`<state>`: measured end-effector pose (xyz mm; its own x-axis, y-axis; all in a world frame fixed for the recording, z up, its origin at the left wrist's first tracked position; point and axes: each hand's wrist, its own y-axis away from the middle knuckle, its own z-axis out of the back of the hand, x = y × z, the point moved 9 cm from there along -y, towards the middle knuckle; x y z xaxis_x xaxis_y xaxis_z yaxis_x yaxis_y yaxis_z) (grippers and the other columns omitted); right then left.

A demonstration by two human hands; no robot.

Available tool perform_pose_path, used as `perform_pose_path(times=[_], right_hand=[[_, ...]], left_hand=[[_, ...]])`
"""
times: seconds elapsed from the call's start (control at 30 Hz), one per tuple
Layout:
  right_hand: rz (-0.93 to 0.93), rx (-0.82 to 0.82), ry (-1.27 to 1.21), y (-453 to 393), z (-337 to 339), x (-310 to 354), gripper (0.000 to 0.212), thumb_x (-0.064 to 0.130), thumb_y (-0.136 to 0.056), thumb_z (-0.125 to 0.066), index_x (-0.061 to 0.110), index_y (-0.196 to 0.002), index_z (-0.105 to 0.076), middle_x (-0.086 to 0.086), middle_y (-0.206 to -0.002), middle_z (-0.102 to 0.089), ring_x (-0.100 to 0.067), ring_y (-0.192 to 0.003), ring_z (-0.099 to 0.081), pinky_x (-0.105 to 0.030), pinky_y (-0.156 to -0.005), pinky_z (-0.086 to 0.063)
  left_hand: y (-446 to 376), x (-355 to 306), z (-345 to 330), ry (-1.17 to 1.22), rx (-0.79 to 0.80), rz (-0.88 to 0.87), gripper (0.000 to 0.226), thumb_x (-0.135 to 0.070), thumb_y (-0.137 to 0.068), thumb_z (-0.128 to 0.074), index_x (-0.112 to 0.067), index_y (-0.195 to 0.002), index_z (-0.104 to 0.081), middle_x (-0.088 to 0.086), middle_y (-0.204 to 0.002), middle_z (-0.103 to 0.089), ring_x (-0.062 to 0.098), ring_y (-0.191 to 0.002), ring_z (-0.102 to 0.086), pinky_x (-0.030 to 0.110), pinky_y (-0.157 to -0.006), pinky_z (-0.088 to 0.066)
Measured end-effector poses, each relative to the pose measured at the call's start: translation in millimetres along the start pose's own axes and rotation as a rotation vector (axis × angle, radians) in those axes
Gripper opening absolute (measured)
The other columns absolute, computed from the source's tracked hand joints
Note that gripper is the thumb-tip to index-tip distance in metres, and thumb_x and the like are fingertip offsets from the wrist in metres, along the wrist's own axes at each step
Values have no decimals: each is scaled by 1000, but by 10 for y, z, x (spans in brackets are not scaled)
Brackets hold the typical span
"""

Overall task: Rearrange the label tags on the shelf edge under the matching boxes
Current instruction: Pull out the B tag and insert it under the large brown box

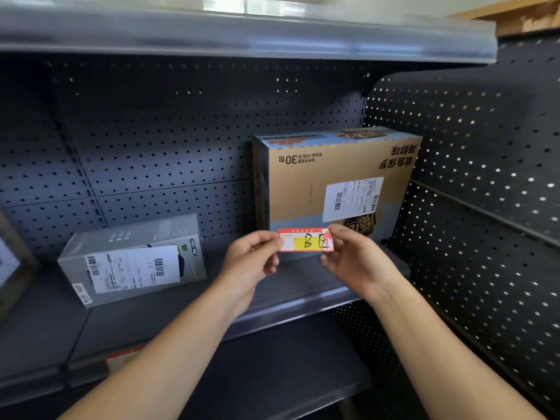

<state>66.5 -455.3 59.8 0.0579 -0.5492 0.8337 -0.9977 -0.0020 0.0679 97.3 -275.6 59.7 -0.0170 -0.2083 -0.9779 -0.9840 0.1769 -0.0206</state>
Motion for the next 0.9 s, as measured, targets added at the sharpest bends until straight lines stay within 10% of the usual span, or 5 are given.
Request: perform_pose_path(times=[0.3,0.9], right_hand=[[10,104,175,-6,-453,-342,4,17,-88,-66,17,-87,-70,-6,-89,-69,-15,-80,-62,-25,-68,-53],[17,169,565,369,-2760,-1941,26,-1,-94,-58,17,-79,-70,-5,-78,-67,-18,-74,-58,-30,-74,-50]], left_hand=[[307,-190,665,-81,-40,-60,19,-4,-92,-66,-16,-81,-74,4,-69,-60,17,-63,-54,34,-67,-45],[1316,-641,3342,-156,-189,-181,14,-3,-92,-66,-13,-84,-72,0,-65,-62,12,-58,-53,23,-59,-46]])
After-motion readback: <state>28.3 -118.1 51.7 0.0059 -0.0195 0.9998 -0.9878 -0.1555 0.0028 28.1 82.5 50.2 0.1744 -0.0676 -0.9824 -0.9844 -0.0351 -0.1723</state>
